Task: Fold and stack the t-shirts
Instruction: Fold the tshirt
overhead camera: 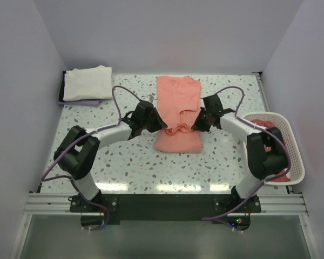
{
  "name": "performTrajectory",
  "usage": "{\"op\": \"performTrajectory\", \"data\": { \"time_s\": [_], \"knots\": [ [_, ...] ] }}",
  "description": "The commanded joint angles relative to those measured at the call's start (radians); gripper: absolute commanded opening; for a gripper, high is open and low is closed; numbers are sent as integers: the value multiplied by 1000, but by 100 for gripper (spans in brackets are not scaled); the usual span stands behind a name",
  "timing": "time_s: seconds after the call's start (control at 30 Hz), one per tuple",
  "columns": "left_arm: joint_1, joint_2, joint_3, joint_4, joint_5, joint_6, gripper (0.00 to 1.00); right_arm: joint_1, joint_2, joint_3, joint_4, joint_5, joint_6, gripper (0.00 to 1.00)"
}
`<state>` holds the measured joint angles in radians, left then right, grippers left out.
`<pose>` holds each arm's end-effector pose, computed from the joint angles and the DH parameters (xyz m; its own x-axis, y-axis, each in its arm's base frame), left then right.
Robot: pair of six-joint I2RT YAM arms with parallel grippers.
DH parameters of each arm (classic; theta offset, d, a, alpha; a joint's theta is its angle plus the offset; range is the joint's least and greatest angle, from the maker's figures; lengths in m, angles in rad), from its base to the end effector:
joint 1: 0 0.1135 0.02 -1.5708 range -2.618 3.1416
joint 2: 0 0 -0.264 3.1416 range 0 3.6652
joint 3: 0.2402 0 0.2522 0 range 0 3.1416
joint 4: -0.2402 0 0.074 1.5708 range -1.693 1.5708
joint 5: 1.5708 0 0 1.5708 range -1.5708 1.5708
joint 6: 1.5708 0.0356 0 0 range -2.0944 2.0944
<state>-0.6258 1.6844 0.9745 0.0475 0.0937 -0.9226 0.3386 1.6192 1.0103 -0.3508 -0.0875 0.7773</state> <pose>0.2907 -0.2142 0.1943 -0.8135 -0.3913 -0.4302 -0.0092 0.7483 -0.6633 0.3110 0.1128 0.1966 -0.8159 0.4534 -0.3588 0.2722 0.8487 0.4534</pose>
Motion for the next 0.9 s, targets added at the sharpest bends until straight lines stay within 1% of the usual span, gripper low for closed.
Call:
{"op": "performTrajectory", "data": {
  "time_s": [0.0, 0.13, 0.2, 0.33, 0.5, 0.7, 0.87],
  "knots": [
    [43, 66, 91, 58, -29, -7, 0, -32, 79, 108, 64, 9, 4, 0],
    [84, 153, 191, 51, -6, 10, 0, -65, 156, 189, 75, -21, 25, 0],
    [101, 195, 217, 40, 17, 14, 0, -82, 185, 211, 73, -35, 28, 0],
    [121, 215, 237, 48, 24, 16, 0, -104, 217, 257, 70, -58, 27, 0],
    [149, 202, 239, 60, 34, 22, 0, -121, 220, 266, 73, -80, 27, 0],
    [169, 239, 317, 32, 44, 44, 0, -148, 238, 306, 85, -118, 34, 0],
    [181, 308, 395, 22, 63, 56, 0, -168, 291, 392, 70, -142, 37, 0]
  ]
}}
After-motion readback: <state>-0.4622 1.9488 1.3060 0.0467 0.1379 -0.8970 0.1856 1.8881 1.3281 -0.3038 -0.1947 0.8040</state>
